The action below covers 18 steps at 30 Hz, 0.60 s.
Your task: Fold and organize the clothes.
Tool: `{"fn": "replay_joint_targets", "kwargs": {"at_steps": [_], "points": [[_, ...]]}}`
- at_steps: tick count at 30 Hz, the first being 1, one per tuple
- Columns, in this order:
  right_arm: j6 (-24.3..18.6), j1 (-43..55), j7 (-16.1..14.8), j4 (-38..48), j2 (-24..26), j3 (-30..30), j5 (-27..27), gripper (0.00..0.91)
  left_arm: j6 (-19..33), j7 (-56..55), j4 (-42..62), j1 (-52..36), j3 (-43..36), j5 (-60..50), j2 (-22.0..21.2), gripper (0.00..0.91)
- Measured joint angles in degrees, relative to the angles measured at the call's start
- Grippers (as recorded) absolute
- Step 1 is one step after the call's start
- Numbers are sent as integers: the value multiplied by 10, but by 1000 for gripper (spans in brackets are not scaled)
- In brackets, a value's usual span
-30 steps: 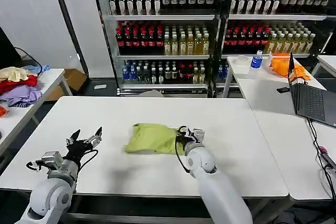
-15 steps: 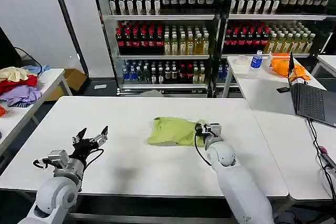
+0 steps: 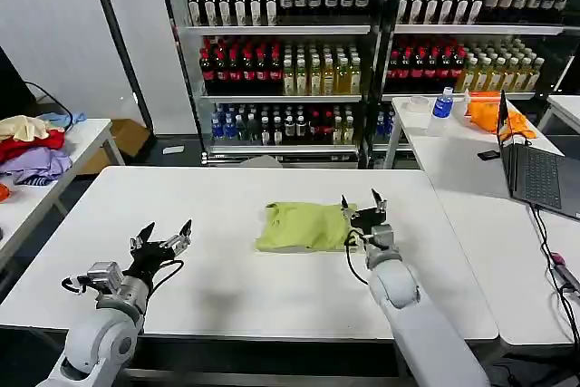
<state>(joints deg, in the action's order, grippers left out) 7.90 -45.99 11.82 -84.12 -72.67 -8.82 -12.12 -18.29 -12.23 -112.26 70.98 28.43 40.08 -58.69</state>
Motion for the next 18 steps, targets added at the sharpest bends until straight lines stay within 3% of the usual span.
{"fn": "replay_joint_targets", "kwargs": {"at_steps": [7,18], "points": [[-35,-92,-10,-102,16,-39,7,907,0,13,-12,5,-6,-5,-1,907],[-36,-232,-20,-251,17,-107,4,907,1,32,-49,30,-4,-31,-8,907]]}}
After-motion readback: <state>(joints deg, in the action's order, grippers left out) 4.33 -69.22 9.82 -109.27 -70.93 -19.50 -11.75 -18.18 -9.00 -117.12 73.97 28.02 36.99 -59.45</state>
